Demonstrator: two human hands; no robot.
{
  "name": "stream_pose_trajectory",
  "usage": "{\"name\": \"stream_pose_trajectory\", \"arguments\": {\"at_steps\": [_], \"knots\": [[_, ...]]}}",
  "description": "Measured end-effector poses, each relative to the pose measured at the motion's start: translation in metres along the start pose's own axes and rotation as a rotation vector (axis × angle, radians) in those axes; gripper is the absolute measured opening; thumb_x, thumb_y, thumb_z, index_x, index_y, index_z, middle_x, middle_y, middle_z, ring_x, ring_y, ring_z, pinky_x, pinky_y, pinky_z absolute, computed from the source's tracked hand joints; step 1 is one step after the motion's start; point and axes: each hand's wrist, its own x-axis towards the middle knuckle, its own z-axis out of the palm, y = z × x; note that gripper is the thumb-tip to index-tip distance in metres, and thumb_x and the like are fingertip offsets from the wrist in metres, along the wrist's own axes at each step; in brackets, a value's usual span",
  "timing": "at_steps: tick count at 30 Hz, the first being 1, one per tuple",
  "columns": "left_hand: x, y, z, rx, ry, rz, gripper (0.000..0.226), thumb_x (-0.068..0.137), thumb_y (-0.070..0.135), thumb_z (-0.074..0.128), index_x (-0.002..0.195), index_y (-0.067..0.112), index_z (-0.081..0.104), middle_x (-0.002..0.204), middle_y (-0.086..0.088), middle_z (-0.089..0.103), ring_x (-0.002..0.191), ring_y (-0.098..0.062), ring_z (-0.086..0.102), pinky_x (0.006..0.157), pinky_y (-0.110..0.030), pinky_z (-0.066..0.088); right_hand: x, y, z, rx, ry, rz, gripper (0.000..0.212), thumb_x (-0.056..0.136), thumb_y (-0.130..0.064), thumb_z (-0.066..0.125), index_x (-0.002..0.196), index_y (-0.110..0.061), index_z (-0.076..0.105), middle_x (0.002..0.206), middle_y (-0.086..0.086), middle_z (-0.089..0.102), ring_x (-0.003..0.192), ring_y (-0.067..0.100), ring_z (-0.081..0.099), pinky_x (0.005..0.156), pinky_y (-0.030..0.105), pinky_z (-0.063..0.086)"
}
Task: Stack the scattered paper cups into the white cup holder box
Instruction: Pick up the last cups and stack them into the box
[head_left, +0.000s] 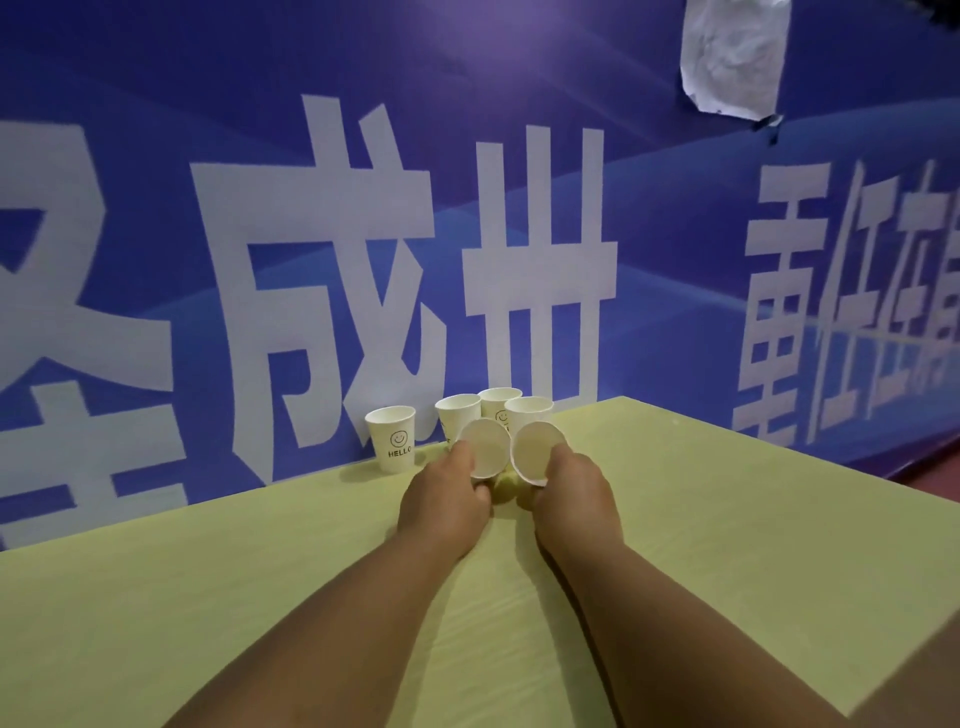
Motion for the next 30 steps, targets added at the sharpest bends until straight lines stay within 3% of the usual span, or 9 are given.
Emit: {"name": "stream_pose_trajectory", "arguments": {"at_steps": [6, 9, 12, 19, 23, 27, 30], "knots": [[-0.045, -0.017, -0.031, -0.121, 0.057, -0.011, 0.023, 0.092, 0.031, 0.067, 0.11, 0.026, 0.053, 0.095, 0.01, 0.058, 0.089, -0.019, 0.059, 0.072, -0.032, 0.047, -0.022, -0.013, -0.008, 0.008, 0.016, 0.055, 0.018, 0.094, -0.029, 0.066, 0.106, -0.017, 0.06, 0.093, -0.002, 0.06, 0.084, 0.017, 0.058, 0.073, 0.028, 0.049], [-0.071, -0.035, -0.053, -0.153, 0.102, -0.056, 0.025, 0.09, 0.039, 0.072, 0.093, 0.027, 0.051, 0.089, 0.013, 0.059, 0.083, -0.011, 0.059, 0.072, -0.032, 0.055, -0.049, -0.038, -0.005, 0.052, -0.008, 0.001, 0.023, 0.092, -0.04, 0.067, 0.103, -0.021, 0.059, 0.093, -0.003, 0.063, 0.084, 0.015, 0.06, 0.072, 0.028, 0.05], [-0.1, -0.058, -0.08, -0.178, 0.156, -0.109, 0.028, 0.09, 0.041, 0.074, 0.086, 0.03, 0.048, 0.086, 0.012, 0.058, 0.078, -0.006, 0.056, 0.067, -0.027, 0.051, -0.083, -0.073, 0.005, 0.116, -0.02, -0.064, 0.023, 0.089, -0.044, 0.071, 0.097, -0.028, 0.056, 0.088, -0.01, 0.061, 0.081, 0.009, 0.058, 0.072, 0.026, 0.052], [-0.164, -0.153, -0.167, -0.027, 0.221, -0.159, 0.04, 0.088, 0.054, 0.07, 0.08, 0.029, 0.041, 0.085, 0.011, 0.054, 0.072, -0.006, 0.053, 0.06, -0.029, 0.046, -0.153, -0.164, 0.038, 0.281, -0.065, -0.153, 0.029, 0.084, -0.054, 0.075, 0.097, -0.035, 0.056, 0.089, -0.017, 0.06, 0.08, 0.008, 0.059, 0.076, 0.024, 0.056], [-0.194, -0.205, -0.218, 0.006, 0.288, -0.274, 0.04, 0.085, 0.061, 0.071, 0.08, 0.031, 0.045, 0.081, 0.012, 0.059, 0.067, -0.008, 0.058, 0.058, -0.028, 0.049, -0.187, -0.221, 0.063, 0.375, -0.138, -0.23, 0.033, 0.082, -0.055, 0.077, 0.098, -0.035, 0.056, 0.092, -0.018, 0.06, 0.081, 0.006, 0.058, 0.067, 0.016, 0.048], [-0.216, -0.251, -0.26, 0.003, 0.39, -0.309, 0.042, 0.084, 0.064, 0.069, 0.079, 0.029, 0.046, 0.079, 0.011, 0.057, 0.069, -0.008, 0.054, 0.062, -0.029, 0.048, -0.212, -0.276, 0.085, 0.533, -0.25, -0.267, 0.027, 0.086, -0.043, 0.078, 0.096, -0.028, 0.057, 0.09, -0.017, 0.058, 0.08, 0.008, 0.057, 0.045, 0.009, 0.043], [-0.225, -0.28, -0.287, -0.032, 0.476, -0.314, 0.045, 0.083, 0.067, 0.069, 0.078, 0.029, 0.046, 0.079, 0.011, 0.057, 0.069, -0.008, 0.054, 0.06, -0.029, 0.046, -0.219, -0.314, 0.108, 0.559, -0.273, -0.318, 0.031, 0.082, -0.047, 0.08, 0.093, -0.028, 0.058, 0.092, -0.018, 0.059, 0.083, 0.008, 0.059, 0.066, 0.015, 0.048]]}}
